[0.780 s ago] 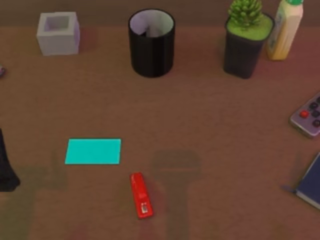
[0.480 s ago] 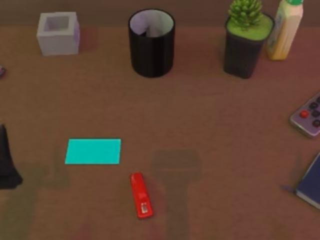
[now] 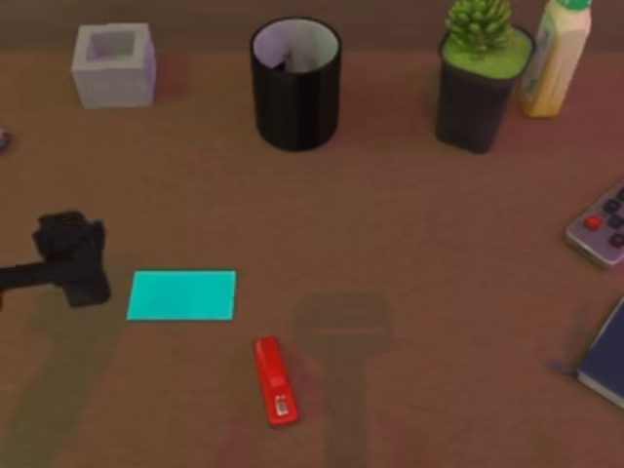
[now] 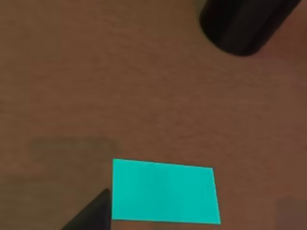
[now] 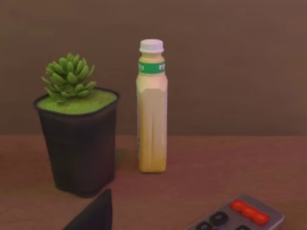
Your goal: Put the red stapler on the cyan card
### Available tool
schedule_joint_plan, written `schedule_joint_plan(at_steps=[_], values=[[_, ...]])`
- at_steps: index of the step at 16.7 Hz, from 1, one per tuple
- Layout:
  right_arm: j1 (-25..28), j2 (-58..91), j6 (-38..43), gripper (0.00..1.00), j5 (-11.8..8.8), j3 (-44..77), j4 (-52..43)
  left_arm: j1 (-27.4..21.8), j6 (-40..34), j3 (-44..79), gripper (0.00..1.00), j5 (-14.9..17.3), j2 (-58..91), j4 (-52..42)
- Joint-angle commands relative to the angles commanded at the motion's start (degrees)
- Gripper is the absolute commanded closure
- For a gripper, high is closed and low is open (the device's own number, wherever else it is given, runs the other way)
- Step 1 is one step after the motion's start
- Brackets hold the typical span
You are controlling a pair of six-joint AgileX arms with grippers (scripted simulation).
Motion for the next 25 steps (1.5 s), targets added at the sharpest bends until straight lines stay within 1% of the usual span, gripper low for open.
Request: schedule_joint_plan(at_steps=[4, 7, 10, 13, 16, 20, 23, 25], values=[[0.0, 0.0, 0.0, 0.00, 0.0, 0.0, 0.0, -8.6, -11.6, 16.1, 0.00, 0.0, 24.8, -13.5], [0.0, 0.0, 0.0, 0.00, 0.0, 0.0, 0.0, -14.6, -19.7, 27.5, 0.00, 0.0, 40.5, -22.8], [0.0, 0.0, 0.0, 0.00, 0.0, 0.0, 0.0, -19.7, -26.6, 37.4, 0.00, 0.0, 53.5, -30.4], [0.0, 0.0, 0.0, 0.00, 0.0, 0.0, 0.0, -23.4, -31.7, 45.0, 0.00, -0.1, 63.5, -35.9], [0.0, 0.0, 0.0, 0.00, 0.0, 0.0, 0.0, -25.5, -34.5, 49.3, 0.00, -0.2, 68.4, -38.7], [0.0, 0.0, 0.0, 0.00, 0.0, 0.0, 0.0, -25.7, -34.8, 49.7, 0.00, -0.2, 68.9, -39.0], [0.0, 0.0, 0.0, 0.00, 0.0, 0.0, 0.0, -25.5, -34.7, 48.9, 0.00, -0.2, 69.2, -38.0], [0.0, 0.0, 0.0, 0.00, 0.0, 0.0, 0.0, -25.5, -34.6, 47.0, 0.00, -0.2, 70.6, -34.8]])
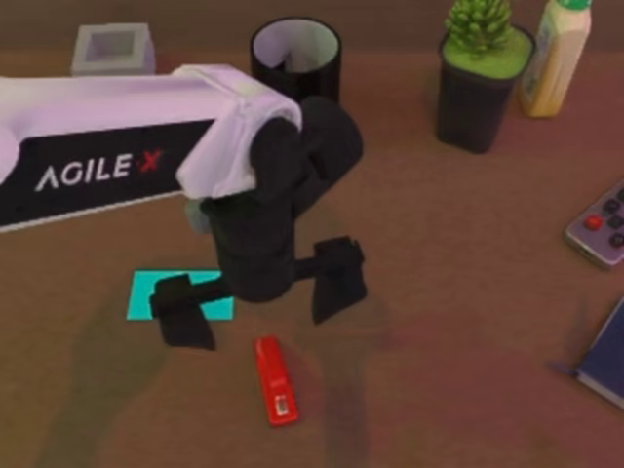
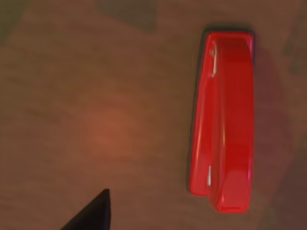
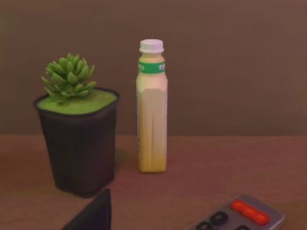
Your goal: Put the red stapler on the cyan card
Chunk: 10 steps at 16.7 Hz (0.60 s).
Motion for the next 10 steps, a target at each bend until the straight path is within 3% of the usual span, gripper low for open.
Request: schedule_joint_plan(at_steps=[6, 10], values=[[0.0, 0.0, 0.0, 0.00, 0.0, 0.0, 0.0, 0.0, 0.1, -8.1, 0.00, 0.0, 6.3, 14.9], [0.0, 0.0, 0.0, 0.00, 0.0, 0.0, 0.0, 0.0, 0.1, -9.3, 0.00, 0.0, 7.3, 16.9]])
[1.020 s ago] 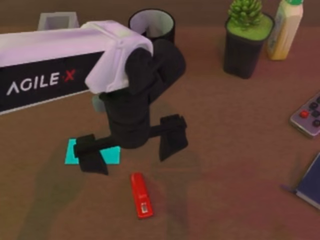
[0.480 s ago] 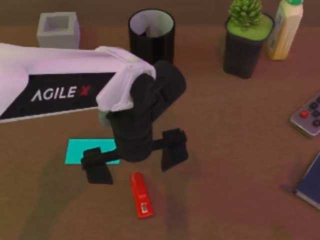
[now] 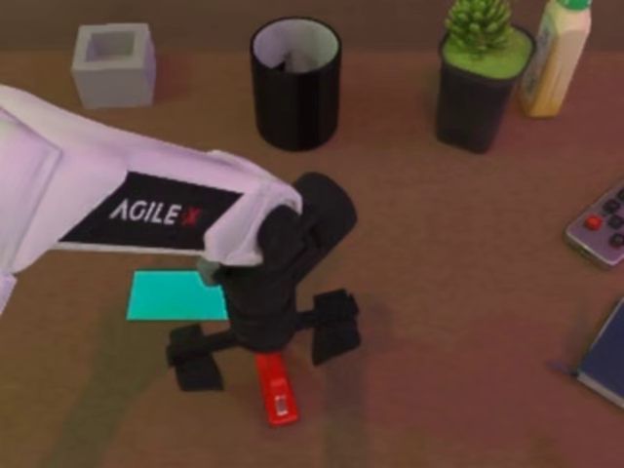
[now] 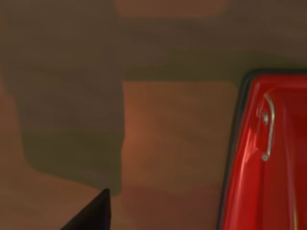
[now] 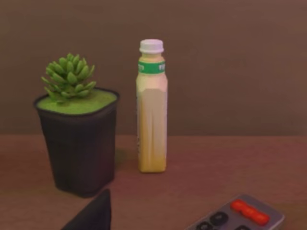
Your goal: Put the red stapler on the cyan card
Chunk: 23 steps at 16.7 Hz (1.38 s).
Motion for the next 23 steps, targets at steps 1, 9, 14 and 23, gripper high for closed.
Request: schedule_joint_plan(at_steps=[1, 9, 14, 23], values=[[0.0, 0.0, 0.0, 0.00, 0.0, 0.0, 0.0, 0.0, 0.0, 0.0, 0.00, 0.0, 0.0, 0.0], [0.0, 0.0, 0.0, 0.00, 0.0, 0.0, 0.0, 0.0, 0.0, 0.0, 0.53, 0.0, 0.0, 0.0], [0.0, 0.0, 0.0, 0.00, 0.0, 0.0, 0.0, 0.0, 0.0, 0.0, 0.90, 0.0, 0.0, 0.0], [0.0, 0.0, 0.0, 0.00, 0.0, 0.0, 0.0, 0.0, 0.0, 0.0, 1.00, 0.0, 0.0, 0.0]])
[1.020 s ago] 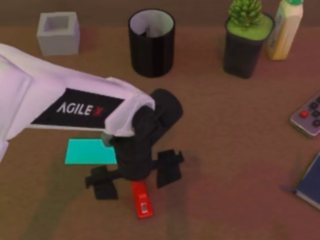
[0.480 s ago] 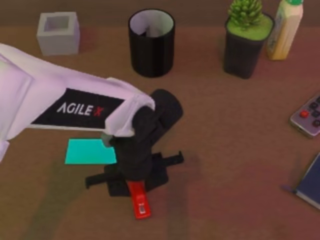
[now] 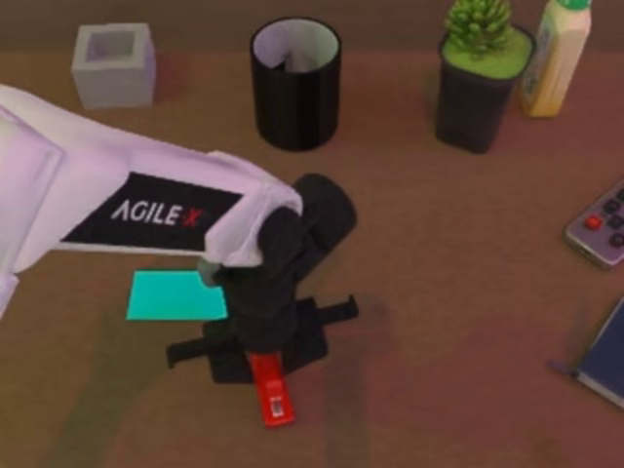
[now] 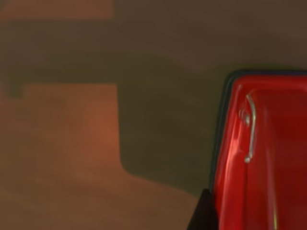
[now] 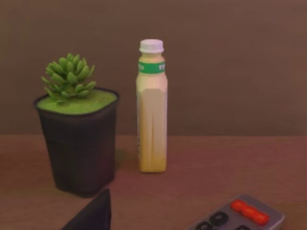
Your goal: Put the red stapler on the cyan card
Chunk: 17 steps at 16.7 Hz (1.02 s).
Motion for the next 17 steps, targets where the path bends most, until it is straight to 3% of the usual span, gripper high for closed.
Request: schedule_joint_plan(at_steps=[4, 11, 17], values=[[0.0, 0.0, 0.0, 0.00, 0.0, 0.0, 0.0, 0.1, -0.2, 1.7, 1.00, 0.0, -0.9, -2.3], [0.0, 0.0, 0.0, 0.00, 0.0, 0.0, 0.0, 0.8, -0.4, 11.1, 1.00, 0.0, -8.0, -19.7], [0.0, 0.0, 0.0, 0.00, 0.0, 0.0, 0.0, 0.7, -0.3, 12.0, 1.00, 0.0, -8.9, -21.0]])
